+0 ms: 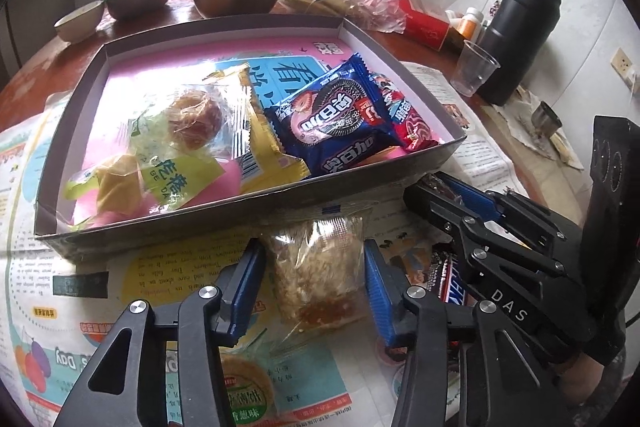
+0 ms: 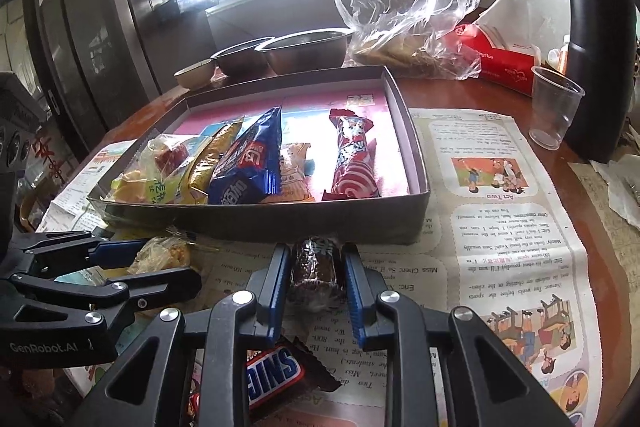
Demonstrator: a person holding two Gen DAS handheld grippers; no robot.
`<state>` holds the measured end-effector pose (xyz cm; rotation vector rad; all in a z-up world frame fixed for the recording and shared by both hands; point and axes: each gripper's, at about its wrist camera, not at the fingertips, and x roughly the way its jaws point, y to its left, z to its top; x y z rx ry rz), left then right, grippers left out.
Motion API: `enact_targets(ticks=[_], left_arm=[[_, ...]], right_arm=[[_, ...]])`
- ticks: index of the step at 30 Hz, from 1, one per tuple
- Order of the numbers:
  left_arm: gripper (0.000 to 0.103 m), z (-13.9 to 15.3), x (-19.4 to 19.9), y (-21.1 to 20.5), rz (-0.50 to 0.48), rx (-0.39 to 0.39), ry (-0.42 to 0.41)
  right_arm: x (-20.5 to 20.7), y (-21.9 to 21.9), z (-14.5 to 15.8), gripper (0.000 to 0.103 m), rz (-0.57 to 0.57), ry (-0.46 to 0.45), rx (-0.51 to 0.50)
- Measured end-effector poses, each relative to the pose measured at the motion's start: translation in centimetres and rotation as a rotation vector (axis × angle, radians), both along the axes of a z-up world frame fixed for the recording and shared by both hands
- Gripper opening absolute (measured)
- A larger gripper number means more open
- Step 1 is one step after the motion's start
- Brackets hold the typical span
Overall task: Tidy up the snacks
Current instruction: 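Grasp the clear-wrapped pastry with the left gripper while the right gripper grasps the round chocolate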
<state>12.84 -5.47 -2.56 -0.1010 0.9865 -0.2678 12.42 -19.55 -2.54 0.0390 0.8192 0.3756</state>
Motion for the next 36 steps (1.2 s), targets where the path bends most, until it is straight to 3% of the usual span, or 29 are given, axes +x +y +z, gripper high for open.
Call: enact_targets(ticks=[18,36], left_arm=[[0.048,2.5,-1.3,2.2,0.042,-0.046,-0.058],[0.047,2.7,-1.4,3.2,0.055,-0.070,-0.057]], right_arm=[[-1.2,-1.0,1.9,0.026,-0.022,-0.042,0.043],[-1.4,-0.7,-0.6,0.027,-0.009,0.024,0.005]])
